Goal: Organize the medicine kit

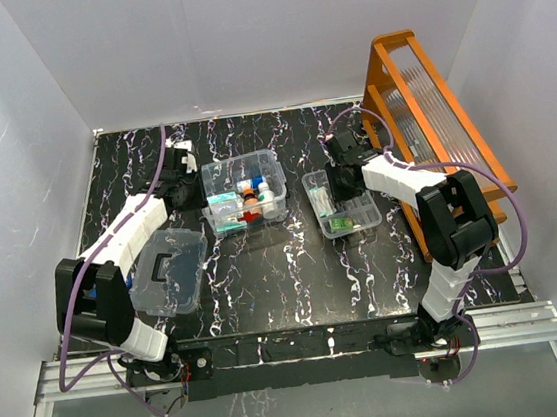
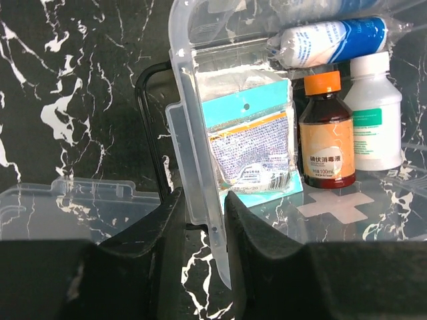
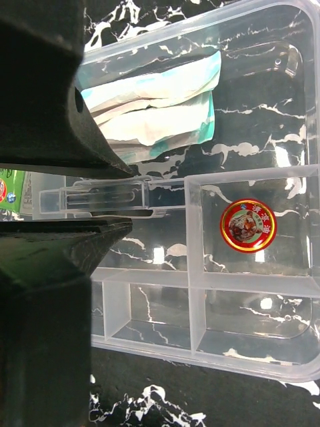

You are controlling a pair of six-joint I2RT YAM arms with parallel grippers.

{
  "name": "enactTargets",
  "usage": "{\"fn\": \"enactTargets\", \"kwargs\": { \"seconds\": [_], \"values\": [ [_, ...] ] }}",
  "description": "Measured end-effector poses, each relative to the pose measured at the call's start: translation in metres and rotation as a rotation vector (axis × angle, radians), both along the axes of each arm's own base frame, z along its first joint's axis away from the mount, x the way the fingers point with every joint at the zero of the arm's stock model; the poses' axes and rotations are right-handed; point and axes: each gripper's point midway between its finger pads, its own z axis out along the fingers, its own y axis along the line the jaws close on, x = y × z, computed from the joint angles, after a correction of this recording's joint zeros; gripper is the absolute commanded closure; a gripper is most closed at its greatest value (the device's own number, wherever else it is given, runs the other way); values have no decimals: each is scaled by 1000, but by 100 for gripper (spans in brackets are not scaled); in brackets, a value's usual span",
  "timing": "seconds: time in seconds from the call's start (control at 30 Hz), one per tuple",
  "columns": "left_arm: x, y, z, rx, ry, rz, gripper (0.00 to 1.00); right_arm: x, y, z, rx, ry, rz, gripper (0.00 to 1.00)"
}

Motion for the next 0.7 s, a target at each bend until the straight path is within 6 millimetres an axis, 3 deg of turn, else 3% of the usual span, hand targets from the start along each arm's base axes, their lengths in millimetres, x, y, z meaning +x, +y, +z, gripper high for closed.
{"fn": "enactTargets", "kwargs": {
  "seconds": [0.7],
  "values": [
    [-3,-32,0,-39,-12,-339,81,-18,-6,92,51,-100,-58,91]
  ]
}}
